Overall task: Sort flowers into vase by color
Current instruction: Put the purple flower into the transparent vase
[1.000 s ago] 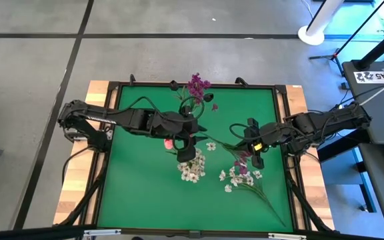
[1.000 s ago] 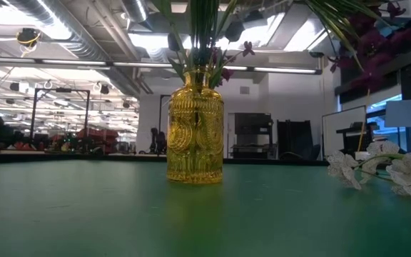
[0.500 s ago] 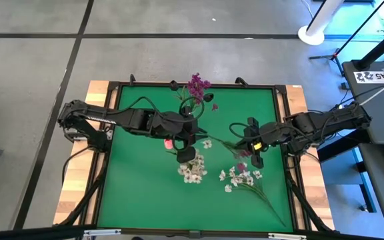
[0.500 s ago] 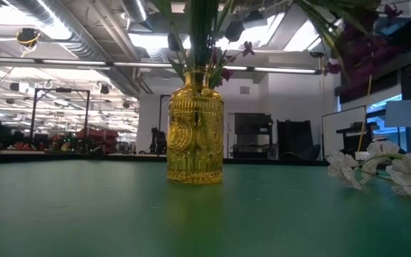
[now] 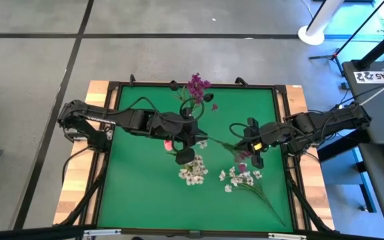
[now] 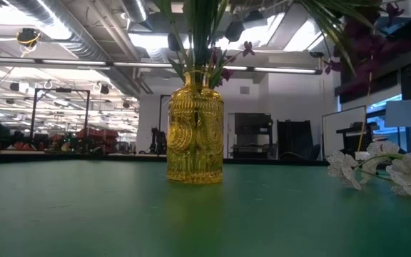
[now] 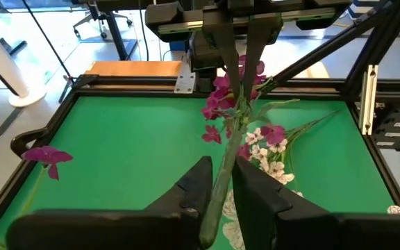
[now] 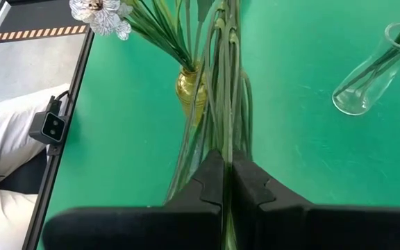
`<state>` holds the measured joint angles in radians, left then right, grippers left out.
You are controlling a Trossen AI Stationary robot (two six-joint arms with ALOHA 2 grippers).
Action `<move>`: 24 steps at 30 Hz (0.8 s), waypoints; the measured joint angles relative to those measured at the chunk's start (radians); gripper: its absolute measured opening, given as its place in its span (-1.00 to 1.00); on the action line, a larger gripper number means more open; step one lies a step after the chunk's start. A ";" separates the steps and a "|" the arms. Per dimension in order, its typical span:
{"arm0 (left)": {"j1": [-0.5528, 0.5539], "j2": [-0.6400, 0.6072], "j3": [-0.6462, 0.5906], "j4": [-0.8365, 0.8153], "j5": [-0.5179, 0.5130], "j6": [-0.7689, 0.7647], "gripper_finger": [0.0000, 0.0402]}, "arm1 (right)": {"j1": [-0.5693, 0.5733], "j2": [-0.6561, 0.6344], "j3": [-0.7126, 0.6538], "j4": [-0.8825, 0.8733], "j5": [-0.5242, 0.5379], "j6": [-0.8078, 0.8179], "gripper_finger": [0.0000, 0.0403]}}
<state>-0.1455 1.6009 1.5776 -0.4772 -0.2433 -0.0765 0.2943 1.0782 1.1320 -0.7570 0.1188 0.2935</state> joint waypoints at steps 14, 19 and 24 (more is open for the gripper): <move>-0.002 0.000 0.000 0.010 0.001 0.000 -0.52 | 0.000 0.000 0.000 0.000 0.000 0.000 -0.97; -0.002 0.000 0.000 0.041 0.001 0.001 -0.51 | 0.000 0.000 0.000 0.000 0.000 0.000 -0.97; -0.002 0.000 0.000 0.043 0.002 0.001 -0.58 | 0.000 0.000 0.000 -0.001 0.000 0.000 -0.97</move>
<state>-0.1471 1.6009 1.5776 -0.4343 -0.2417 -0.0757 0.2945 1.0782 1.1320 -0.7576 0.1186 0.2937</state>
